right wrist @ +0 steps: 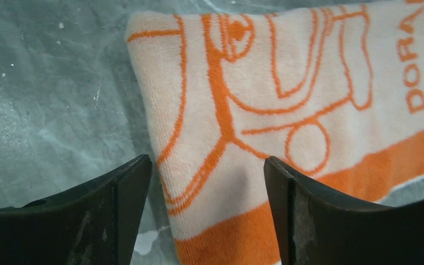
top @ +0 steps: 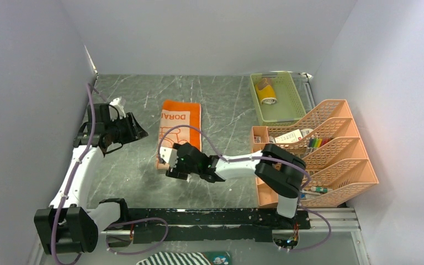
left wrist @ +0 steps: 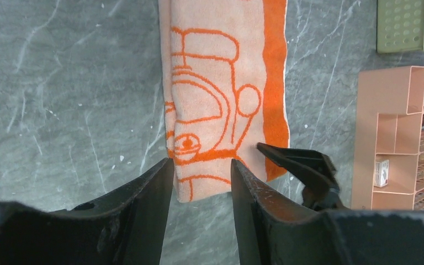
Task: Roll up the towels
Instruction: Roll the towel at the center of the board.
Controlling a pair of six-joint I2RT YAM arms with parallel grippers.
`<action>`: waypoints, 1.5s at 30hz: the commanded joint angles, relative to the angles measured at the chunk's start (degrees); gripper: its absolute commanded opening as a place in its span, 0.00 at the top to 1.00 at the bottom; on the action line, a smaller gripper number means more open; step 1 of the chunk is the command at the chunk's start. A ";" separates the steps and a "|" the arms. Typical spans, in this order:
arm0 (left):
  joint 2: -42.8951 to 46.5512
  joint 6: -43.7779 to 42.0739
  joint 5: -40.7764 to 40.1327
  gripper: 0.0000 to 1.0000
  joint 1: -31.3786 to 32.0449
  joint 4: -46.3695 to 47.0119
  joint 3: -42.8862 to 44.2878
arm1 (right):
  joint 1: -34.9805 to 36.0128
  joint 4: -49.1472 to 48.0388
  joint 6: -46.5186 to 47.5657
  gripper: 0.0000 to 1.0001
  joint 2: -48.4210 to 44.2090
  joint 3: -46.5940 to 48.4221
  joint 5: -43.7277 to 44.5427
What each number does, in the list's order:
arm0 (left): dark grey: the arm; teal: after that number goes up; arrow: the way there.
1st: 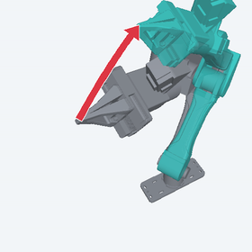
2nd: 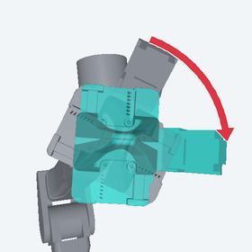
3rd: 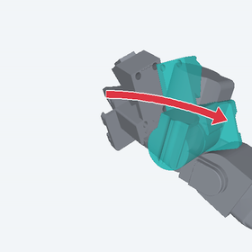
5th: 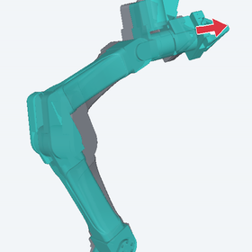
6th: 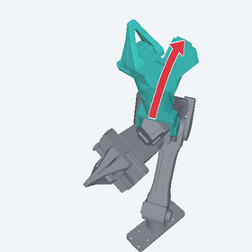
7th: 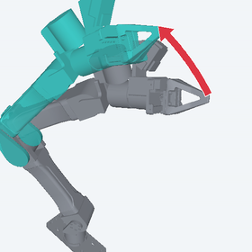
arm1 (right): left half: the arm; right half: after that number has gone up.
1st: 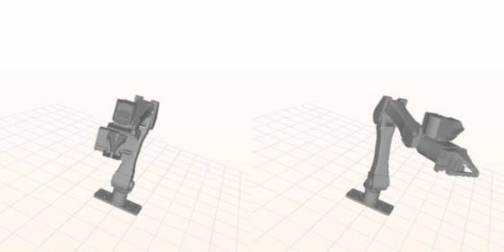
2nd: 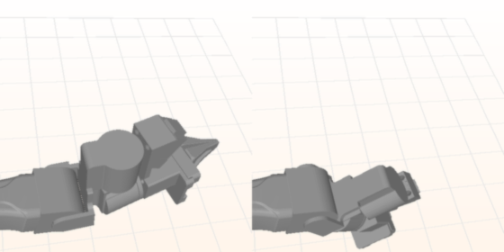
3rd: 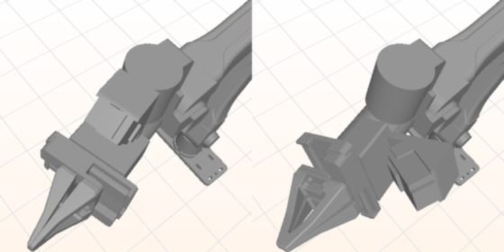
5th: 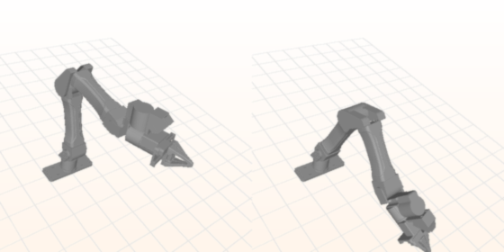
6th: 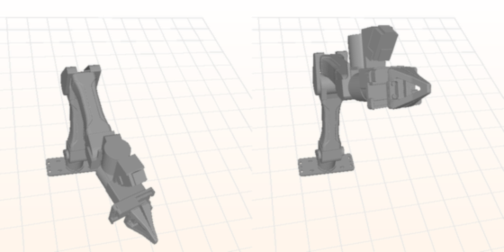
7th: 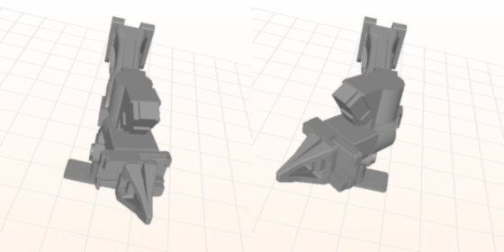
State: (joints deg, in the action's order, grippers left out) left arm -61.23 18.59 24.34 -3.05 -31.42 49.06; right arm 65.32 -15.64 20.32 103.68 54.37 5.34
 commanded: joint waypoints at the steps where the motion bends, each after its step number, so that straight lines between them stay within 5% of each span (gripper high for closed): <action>1: 1.04 -0.89 2.84 0.47 -0.85 -0.66 -0.78 | 0.01 2.81 2.31 0.28 3.55 5.30 -3.54; 18: 1.94 1.01 8.62 0.48 -1.73 1.44 -3.77 | -0.88 10.10 -1.57 0.65 7.30 8.52 -7.65; 27: 6.74 4.85 15.22 0.50 -1.64 2.81 -8.28 | -9.63 20.70 -10.19 1.00 8.81 18.16 -25.52; 35: 8.72 9.20 19.01 0.50 -1.57 6.56 -12.23 | -20.04 32.18 -17.42 1.00 18.59 32.30 -49.55; 45: 3.96 19.21 17.59 0.53 1.68 22.84 -19.55 | -23.08 42.80 -14.85 1.00 29.10 43.90 -58.90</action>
State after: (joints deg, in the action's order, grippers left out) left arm -54.70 32.51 41.71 -3.01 -19.03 30.87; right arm 43.31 21.58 4.84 130.32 95.85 -48.05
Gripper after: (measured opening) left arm 0.472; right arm 0.035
